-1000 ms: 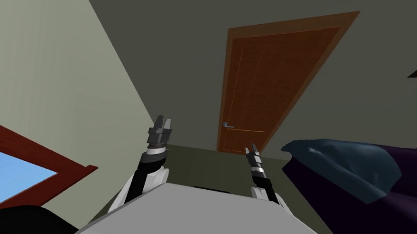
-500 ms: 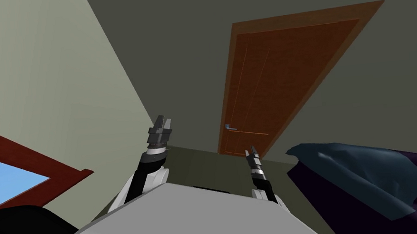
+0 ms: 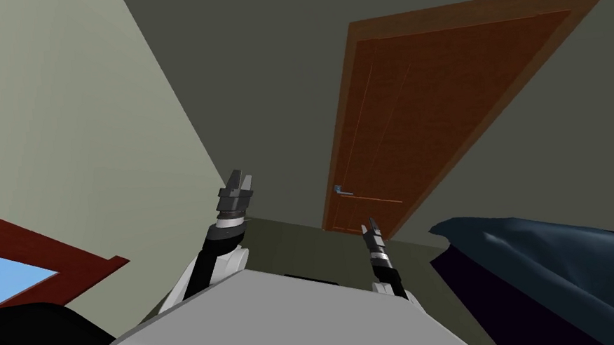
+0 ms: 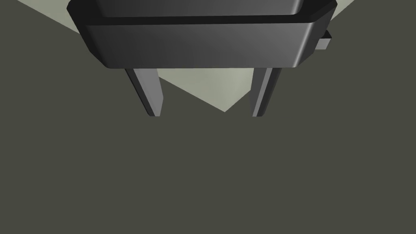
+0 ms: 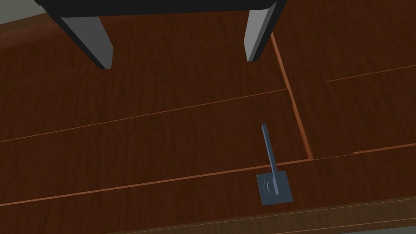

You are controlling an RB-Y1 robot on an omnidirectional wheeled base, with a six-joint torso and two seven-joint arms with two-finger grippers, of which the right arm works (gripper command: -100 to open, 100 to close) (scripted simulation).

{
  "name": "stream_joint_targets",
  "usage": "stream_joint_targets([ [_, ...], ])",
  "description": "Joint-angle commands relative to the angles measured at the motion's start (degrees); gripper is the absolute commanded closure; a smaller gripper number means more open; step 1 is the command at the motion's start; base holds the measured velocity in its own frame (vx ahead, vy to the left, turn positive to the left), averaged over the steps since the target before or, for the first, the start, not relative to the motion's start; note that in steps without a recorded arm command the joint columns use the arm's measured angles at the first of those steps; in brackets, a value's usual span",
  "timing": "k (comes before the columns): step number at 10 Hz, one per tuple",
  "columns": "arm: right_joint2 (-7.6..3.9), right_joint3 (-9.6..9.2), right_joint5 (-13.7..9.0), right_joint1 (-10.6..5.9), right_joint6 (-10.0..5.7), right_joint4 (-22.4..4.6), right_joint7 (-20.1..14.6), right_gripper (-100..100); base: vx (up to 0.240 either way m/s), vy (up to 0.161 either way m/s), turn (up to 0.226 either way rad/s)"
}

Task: Pull the door open

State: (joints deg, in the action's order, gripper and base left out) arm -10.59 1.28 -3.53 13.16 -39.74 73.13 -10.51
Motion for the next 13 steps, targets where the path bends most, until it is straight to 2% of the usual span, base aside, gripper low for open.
stream_joint_targets([
  [1,-0.28,0.04,0.02,-0.48,-0.54,-1.85,-0.10,-100,0.104,0.033,0.019],
  [7,-1.19,0.20,0.11,-2.27,-2.45,-8.54,-0.43,-100,0.098,0.028,0.018],
  [9,-1.70,0.29,0.16,-3.35,-3.60,-12.54,-0.62,-100,0.149,0.017,0.031],
  [11,-1.93,0.33,0.18,-3.84,-4.12,-14.37,-0.71,-100,0.159,0.040,0.018],
  [13,-2.32,0.41,0.22,-4.71,-5.06,-17.64,-0.87,-100,0.141,0.043,0.023],
])
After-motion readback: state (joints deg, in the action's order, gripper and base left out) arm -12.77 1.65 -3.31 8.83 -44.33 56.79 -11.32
